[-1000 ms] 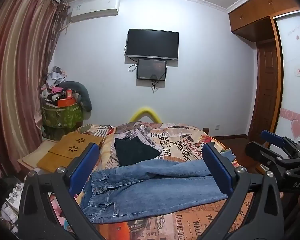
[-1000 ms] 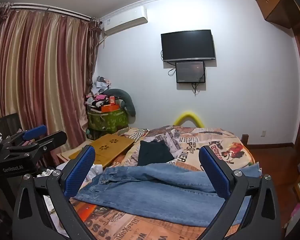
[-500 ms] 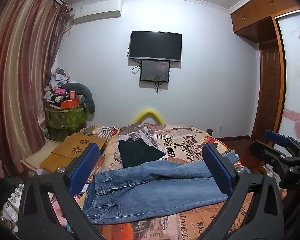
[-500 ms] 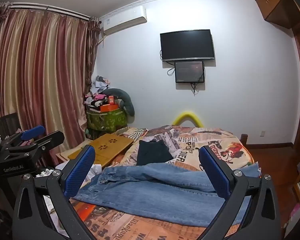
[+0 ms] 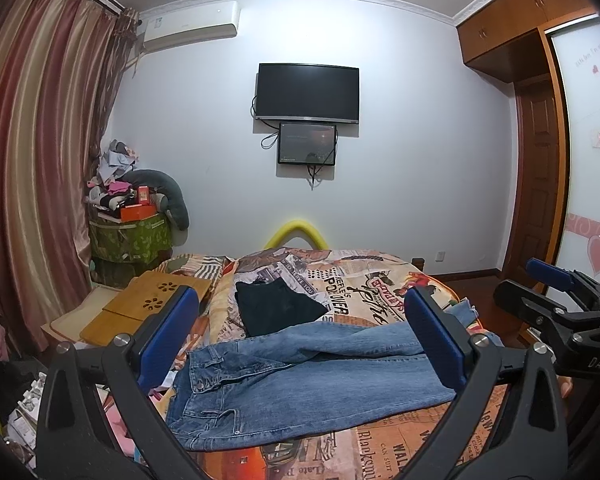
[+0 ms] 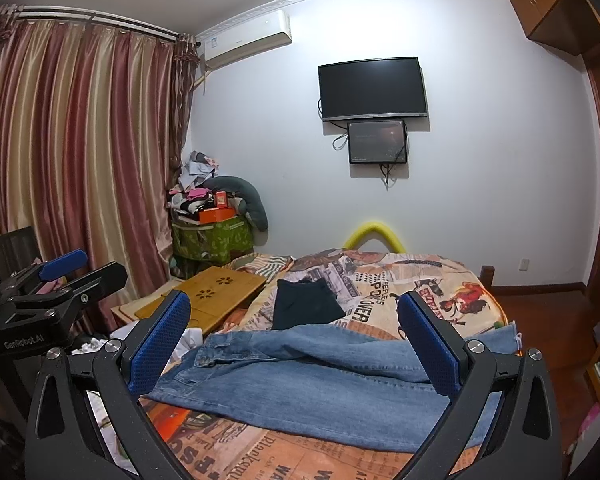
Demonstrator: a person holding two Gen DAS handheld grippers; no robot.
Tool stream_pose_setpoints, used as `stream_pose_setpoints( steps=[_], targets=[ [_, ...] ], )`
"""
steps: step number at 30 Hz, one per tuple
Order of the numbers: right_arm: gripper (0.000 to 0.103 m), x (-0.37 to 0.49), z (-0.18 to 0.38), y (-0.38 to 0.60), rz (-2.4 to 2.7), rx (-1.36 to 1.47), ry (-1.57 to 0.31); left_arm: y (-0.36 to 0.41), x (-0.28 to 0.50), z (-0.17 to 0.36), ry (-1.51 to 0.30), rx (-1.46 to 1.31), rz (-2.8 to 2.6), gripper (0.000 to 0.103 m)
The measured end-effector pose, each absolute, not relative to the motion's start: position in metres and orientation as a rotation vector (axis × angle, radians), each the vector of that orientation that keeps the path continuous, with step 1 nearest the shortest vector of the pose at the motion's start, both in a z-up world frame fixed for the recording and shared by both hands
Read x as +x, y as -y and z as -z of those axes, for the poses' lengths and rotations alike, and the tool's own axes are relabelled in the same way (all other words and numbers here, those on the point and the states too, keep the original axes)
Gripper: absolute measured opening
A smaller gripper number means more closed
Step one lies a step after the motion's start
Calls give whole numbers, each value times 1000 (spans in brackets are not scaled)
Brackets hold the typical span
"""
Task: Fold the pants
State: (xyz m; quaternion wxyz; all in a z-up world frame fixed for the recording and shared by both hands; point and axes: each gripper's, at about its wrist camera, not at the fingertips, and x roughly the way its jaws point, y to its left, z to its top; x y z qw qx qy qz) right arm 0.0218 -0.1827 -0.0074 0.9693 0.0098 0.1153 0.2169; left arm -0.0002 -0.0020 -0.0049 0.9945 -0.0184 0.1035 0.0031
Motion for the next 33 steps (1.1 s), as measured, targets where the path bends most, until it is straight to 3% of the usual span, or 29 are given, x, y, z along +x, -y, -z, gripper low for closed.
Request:
stream_pose_setpoints(
  steps=[33],
  targets=[
    [103,22,9,188,-435,23,-233,5,-1,4,-207,-35,-3,103]
  ],
)
